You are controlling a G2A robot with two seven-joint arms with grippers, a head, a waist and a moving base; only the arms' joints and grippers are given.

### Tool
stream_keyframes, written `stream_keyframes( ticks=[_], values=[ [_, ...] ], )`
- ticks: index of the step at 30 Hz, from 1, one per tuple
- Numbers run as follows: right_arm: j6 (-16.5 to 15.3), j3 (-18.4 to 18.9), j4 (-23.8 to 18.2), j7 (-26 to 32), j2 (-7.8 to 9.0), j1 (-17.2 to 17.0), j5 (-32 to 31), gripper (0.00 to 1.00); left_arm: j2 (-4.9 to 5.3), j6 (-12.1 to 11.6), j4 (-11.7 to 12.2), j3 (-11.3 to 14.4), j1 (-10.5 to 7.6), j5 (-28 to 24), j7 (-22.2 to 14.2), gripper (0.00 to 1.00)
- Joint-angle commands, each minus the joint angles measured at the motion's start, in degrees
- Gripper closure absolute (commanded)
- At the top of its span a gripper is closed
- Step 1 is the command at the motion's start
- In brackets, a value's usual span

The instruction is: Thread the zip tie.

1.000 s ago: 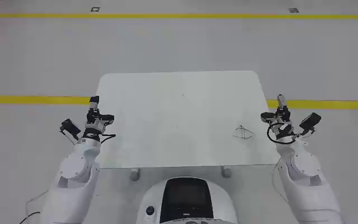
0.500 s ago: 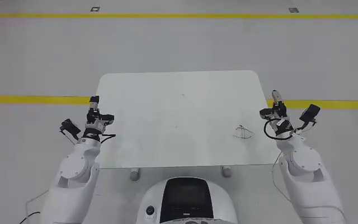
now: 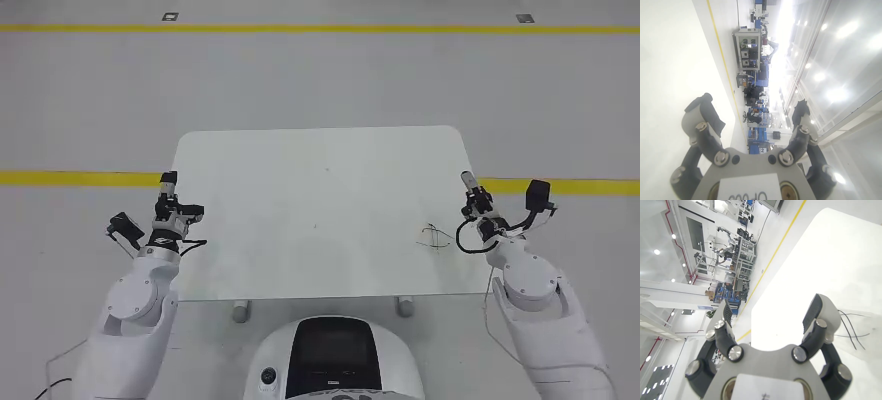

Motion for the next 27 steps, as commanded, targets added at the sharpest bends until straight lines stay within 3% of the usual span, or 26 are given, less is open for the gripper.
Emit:
stream_keyframes(
  ticks=[1, 7, 13, 15, 23, 27],
  values=[
    [0.2, 0.0, -0.8, 1.7, 0.36, 0.8, -4.6, 0.00, 0.00, 0.0, 0.0, 0.0, 0.00, 0.0, 0.0, 0.00],
    [2.9, -0.4, -0.2, 14.4, 1.52, 6.0, -15.3, 0.00, 0.00, 0.0, 0.0, 0.0, 0.00, 0.0, 0.0, 0.00],
    [4.0, -2.9, 4.3, 27.5, 2.56, 12.7, -26.1, 0.00, 0.00, 0.0, 0.0, 0.0, 0.00, 0.0, 0.0, 0.00],
    [5.1, -2.9, 4.8, 25.2, 2.55, 13.7, -28.5, 0.00, 0.00, 0.0, 0.0, 0.0, 0.00, 0.0, 0.0, 0.00],
    [5.1, -2.9, 4.8, 25.2, 2.55, 13.7, -28.5, 0.00, 0.00, 0.0, 0.0, 0.0, 0.00, 0.0, 0.0, 0.00],
    [3.5, -3.7, 4.8, 27.0, 2.75, 13.0, -31.0, 0.00, 0.00, 0.0, 0.0, 0.0, 0.00, 0.0, 0.0, 0.00]
  ],
)
